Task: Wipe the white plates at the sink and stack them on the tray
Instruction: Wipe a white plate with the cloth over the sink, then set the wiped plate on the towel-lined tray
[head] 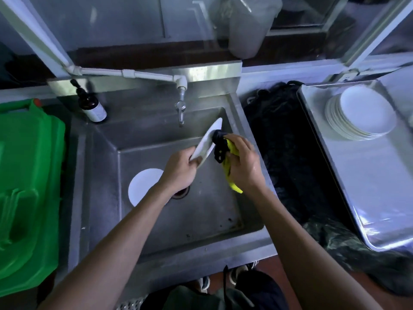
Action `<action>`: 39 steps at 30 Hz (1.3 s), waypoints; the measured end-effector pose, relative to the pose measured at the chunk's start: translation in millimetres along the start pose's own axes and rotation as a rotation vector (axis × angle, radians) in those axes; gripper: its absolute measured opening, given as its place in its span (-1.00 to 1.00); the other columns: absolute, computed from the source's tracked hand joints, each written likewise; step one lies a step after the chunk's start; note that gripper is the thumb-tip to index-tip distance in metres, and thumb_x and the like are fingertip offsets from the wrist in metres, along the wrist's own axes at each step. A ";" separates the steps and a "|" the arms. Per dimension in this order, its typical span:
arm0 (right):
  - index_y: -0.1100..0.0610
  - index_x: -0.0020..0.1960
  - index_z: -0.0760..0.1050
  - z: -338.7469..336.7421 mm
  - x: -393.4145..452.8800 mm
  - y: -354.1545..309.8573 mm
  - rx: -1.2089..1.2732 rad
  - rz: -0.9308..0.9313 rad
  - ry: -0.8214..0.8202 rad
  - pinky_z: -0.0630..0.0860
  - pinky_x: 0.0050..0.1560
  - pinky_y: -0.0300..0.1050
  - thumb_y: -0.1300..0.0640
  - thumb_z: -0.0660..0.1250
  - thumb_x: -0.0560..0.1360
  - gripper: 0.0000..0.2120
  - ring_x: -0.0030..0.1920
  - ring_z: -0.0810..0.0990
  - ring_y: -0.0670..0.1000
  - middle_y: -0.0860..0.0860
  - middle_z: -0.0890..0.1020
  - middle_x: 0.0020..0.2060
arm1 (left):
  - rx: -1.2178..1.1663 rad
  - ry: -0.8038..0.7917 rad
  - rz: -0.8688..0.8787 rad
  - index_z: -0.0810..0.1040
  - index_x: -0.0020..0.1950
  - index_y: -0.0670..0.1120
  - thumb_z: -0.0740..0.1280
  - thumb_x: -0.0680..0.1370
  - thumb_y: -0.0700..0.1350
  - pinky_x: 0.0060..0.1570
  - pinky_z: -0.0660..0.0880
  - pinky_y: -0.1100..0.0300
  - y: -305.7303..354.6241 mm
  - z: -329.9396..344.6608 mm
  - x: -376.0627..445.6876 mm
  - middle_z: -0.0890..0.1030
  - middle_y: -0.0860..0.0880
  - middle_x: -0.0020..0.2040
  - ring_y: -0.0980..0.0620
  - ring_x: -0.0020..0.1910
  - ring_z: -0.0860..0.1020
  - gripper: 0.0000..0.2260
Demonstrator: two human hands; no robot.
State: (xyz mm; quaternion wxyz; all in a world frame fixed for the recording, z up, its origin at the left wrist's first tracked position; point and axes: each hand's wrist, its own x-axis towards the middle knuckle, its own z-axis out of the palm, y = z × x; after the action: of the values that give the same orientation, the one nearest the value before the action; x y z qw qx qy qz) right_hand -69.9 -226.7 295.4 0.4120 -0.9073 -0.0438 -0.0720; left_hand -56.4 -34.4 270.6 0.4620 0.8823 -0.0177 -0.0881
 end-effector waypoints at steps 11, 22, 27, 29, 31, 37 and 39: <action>0.02 0.34 0.50 -136.2 0.1 119.8 -0.060 0.142 0.149 0.34 0.28 -0.14 0.36 0.29 0.48 -0.52 0.30 0.46 0.06 -0.07 0.53 0.32 | 0.415 0.078 0.477 0.63 0.12 -0.09 0.26 0.62 -0.22 -0.46 0.39 0.07 137.7 92.2 60.3 0.53 -0.01 -0.38 -0.18 -0.43 0.51 -0.82; 0.12 0.28 0.55 -269.8 -13.3 211.9 0.038 0.147 0.262 0.52 0.21 0.14 0.33 0.19 0.35 -0.48 0.19 0.58 0.17 -0.02 0.61 0.25 | 0.626 0.046 0.854 0.66 0.27 -0.09 0.35 0.47 -0.42 0.03 0.64 -0.10 274.5 224.0 125.5 0.70 -0.07 0.19 -0.25 0.07 0.69 -0.57; 0.14 0.29 0.54 -308.7 -18.9 254.7 0.061 0.250 0.275 0.51 0.15 0.19 0.28 0.15 0.36 -0.48 0.14 0.56 0.26 0.05 0.59 0.25 | 0.704 -0.019 0.853 0.59 0.38 -0.06 0.18 0.51 -0.38 0.23 0.51 -0.12 315.6 281.0 149.1 0.63 -0.13 0.31 -0.29 0.27 0.59 -0.50; 0.12 0.29 0.55 -320.1 -22.6 267.9 0.035 0.280 0.287 0.50 0.18 0.17 0.26 0.15 0.37 -0.49 0.18 0.54 0.24 0.03 0.58 0.26 | 0.714 -0.046 0.848 0.58 0.38 -0.08 0.19 0.52 -0.40 0.26 0.48 -0.10 325.1 302.2 157.4 0.61 -0.13 0.33 -0.29 0.31 0.57 -0.51; 0.13 0.30 0.54 -329.6 -25.3 280.1 0.016 0.283 0.285 0.48 0.22 0.17 0.27 0.17 0.39 -0.50 0.23 0.52 0.23 0.04 0.57 0.28 | 0.713 -0.053 0.878 0.62 0.32 -0.13 0.24 0.47 -0.45 0.17 0.53 -0.13 331.3 322.0 163.1 0.65 -0.15 0.27 -0.30 0.23 0.62 -0.52; 0.13 0.31 0.54 -344.9 -28.2 306.2 0.006 0.301 0.257 0.47 0.23 0.15 0.35 0.25 0.44 -0.54 0.23 0.52 0.22 0.04 0.57 0.29 | 0.776 -0.078 0.916 0.65 0.19 -0.18 0.22 0.38 -0.45 -0.07 0.60 -0.10 332.3 366.7 178.8 0.72 -0.14 0.08 -0.25 0.00 0.68 -0.54; 0.12 0.30 0.54 -347.2 -27.6 312.6 -0.002 0.299 0.262 0.46 0.24 0.16 0.33 0.27 0.43 -0.54 0.23 0.52 0.23 0.04 0.58 0.29 | 0.804 -0.078 0.931 0.66 0.19 -0.16 0.10 0.42 -0.37 -0.08 0.59 -0.07 330.0 376.2 182.7 0.72 -0.13 0.10 -0.25 -0.01 0.68 -0.53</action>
State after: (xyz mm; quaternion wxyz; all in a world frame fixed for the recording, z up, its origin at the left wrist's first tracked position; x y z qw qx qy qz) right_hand -86.5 -694.3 284.9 0.4194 -0.8869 0.1455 -0.1276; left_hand 75.3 -549.4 305.4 0.0821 0.8832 -0.4498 0.1044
